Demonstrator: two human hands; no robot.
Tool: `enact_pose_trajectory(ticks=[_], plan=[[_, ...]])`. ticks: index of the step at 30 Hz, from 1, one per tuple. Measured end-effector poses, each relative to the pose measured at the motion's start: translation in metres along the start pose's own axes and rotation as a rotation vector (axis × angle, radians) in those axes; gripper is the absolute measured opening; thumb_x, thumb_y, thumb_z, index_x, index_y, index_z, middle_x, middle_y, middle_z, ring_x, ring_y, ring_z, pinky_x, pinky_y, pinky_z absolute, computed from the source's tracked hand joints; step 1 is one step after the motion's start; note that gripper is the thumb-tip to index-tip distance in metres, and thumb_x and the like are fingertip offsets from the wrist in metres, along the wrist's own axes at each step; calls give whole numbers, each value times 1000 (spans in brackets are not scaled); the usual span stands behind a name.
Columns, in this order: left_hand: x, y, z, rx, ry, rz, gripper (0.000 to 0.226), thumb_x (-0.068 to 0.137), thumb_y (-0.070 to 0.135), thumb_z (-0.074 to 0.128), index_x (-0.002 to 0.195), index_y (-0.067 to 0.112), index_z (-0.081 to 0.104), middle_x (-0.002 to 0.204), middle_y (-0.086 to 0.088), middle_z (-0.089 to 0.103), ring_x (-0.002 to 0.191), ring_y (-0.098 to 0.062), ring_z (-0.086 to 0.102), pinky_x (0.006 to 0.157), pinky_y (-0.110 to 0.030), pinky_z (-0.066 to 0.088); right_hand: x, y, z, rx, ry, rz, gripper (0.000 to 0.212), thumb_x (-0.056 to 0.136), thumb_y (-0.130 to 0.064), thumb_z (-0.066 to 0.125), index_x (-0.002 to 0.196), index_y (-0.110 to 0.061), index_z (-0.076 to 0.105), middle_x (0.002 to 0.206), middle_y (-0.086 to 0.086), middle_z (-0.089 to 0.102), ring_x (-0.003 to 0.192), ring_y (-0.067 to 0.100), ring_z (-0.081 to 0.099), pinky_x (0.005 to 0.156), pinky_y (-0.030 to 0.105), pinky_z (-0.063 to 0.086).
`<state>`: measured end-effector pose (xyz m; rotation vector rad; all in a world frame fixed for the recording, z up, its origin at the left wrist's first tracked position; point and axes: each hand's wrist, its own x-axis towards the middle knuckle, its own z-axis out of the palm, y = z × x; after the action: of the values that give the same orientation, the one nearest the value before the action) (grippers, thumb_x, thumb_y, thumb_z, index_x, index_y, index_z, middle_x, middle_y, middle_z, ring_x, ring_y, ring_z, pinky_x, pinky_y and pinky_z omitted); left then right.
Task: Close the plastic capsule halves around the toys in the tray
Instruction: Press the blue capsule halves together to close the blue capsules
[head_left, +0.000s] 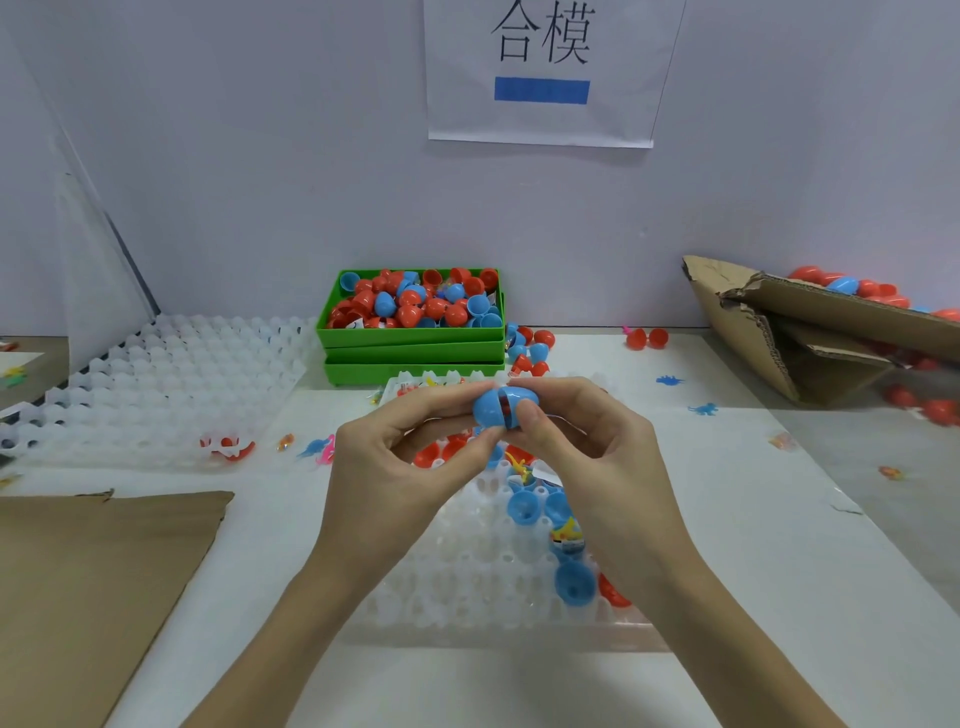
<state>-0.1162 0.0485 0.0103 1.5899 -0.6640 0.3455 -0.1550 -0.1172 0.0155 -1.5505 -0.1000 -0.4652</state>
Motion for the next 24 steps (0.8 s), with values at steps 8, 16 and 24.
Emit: enact_pose_trajectory(ticks=[8, 16, 24], plan=[[1, -4, 1, -66, -10, -33, 34, 88, 12, 77, 122, 16, 74, 114, 9, 78, 109, -15, 74, 90, -21, 59, 0, -5, -2, 34, -46, 9, 17, 94, -25, 67, 109, -23, 74, 99, -13, 77, 95, 11, 75, 79, 14, 57], [1, -2, 0, -31, -78, -27, 39, 86, 9, 79, 124, 14, 74, 117, 5, 77, 113, -15, 72, 94, -22, 58, 0, -5, -3, 59, -15, 52, 17, 92, -25, 71, 108, -20, 73, 98, -9, 78, 94, 12, 75, 82, 20, 59], [-1, -5, 3, 55, -31, 38, 42, 83, 15, 79, 125, 15, 74, 119, 6, 76, 117, -17, 70, 95, -22, 57, 1, -3, -2, -3, -27, 22, 16, 90, -24, 74, 107, -22, 72, 98, -14, 76, 97, 9, 74, 80, 17, 58]])
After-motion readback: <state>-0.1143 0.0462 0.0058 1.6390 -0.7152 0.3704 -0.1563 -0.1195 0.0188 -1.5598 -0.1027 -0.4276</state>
